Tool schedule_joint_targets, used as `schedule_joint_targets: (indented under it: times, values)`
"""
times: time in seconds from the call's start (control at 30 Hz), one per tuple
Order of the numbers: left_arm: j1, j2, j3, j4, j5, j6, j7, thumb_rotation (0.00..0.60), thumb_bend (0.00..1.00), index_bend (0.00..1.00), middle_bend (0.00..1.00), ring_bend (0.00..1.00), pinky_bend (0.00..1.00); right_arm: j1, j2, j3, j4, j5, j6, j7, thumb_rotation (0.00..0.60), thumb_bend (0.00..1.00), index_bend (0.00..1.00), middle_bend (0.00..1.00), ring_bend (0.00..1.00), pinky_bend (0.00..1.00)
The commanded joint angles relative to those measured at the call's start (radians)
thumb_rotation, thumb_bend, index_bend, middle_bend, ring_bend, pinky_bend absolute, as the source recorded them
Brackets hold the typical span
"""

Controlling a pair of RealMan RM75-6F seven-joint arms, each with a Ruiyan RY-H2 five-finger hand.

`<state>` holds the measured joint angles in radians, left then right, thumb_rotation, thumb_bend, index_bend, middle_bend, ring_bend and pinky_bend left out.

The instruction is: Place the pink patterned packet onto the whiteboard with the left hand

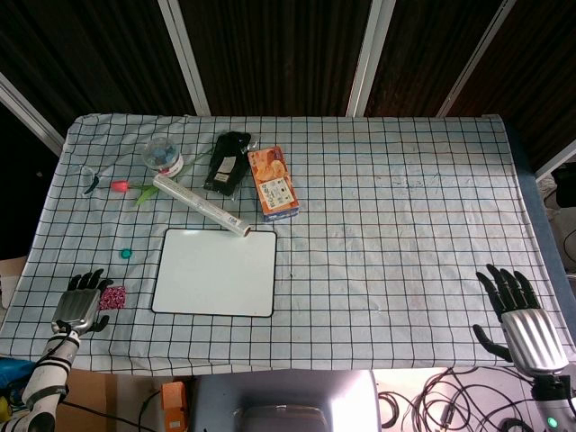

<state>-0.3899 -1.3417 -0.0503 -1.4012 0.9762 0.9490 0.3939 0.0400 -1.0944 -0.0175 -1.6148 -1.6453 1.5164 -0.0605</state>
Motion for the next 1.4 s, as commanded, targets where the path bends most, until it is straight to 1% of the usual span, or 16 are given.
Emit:
schedule_joint_targets:
  times: [0.03, 0.17, 0.4, 0.63, 0.73, 0.93, 1.07, 1.23, 1.4]
  values:
    - [-0.003, -0.003, 0.002, 0.007, -0.003, -0.006, -0.005, 0.6, 0.34, 0.21, 0.0, 0.0, 0.0, 0.0, 0.0, 0.0, 0.0, 0.001, -0.001, 0.0, 0.6, 0.26, 0.0, 0.0, 0.0, 0.0]
    - [-0.007, -0.011, 0.001, 0.023, -0.01, -0.013, -0.013, 0.6, 0.34, 0.22, 0.0, 0.0, 0.0, 0.002, 0.0, 0.001, -0.001, 0.002, -0.003, 0.001, 0.6, 0.26, 0.0, 0.0, 0.0, 0.0]
    - [-0.012, -0.021, -0.002, 0.045, -0.012, -0.013, -0.025, 0.6, 0.34, 0.29, 0.0, 0.0, 0.0, 0.004, 0.0, 0.002, -0.002, 0.004, -0.006, -0.002, 0.6, 0.25, 0.0, 0.0, 0.0, 0.0]
    - [-0.011, -0.034, -0.006, 0.067, 0.001, -0.001, -0.047, 0.6, 0.34, 0.41, 0.04, 0.0, 0.01, 0.001, 0.0, 0.001, -0.001, 0.003, -0.002, -0.002, 0.6, 0.26, 0.0, 0.0, 0.0, 0.0]
    - [-0.008, -0.038, -0.007, 0.072, 0.016, 0.012, -0.059, 0.6, 0.34, 0.44, 0.06, 0.0, 0.02, 0.0, 0.0, 0.001, 0.0, 0.002, 0.0, -0.001, 0.6, 0.25, 0.0, 0.0, 0.0, 0.0]
    - [-0.005, -0.035, -0.008, 0.069, 0.024, 0.026, -0.062, 0.6, 0.34, 0.45, 0.06, 0.0, 0.02, 0.0, 0.001, 0.001, 0.0, 0.002, 0.002, 0.002, 0.6, 0.26, 0.0, 0.0, 0.0, 0.0]
    - [-0.001, -0.019, -0.02, 0.047, 0.034, 0.049, -0.077, 0.6, 0.34, 0.44, 0.07, 0.0, 0.02, 0.0, 0.001, 0.001, 0.0, 0.002, 0.002, 0.002, 0.6, 0.26, 0.0, 0.0, 0.0, 0.0]
    - [-0.009, 0.021, -0.05, -0.003, 0.037, 0.065, -0.097, 0.6, 0.33, 0.42, 0.07, 0.0, 0.02, 0.001, 0.001, 0.001, 0.0, 0.002, 0.001, 0.002, 0.6, 0.26, 0.0, 0.0, 0.0, 0.0]
    - [-0.046, 0.054, -0.101, -0.075, 0.022, 0.074, -0.082, 0.6, 0.34, 0.41, 0.07, 0.0, 0.02, 0.001, 0.002, 0.001, -0.001, 0.004, -0.001, 0.003, 0.6, 0.26, 0.0, 0.0, 0.0, 0.0]
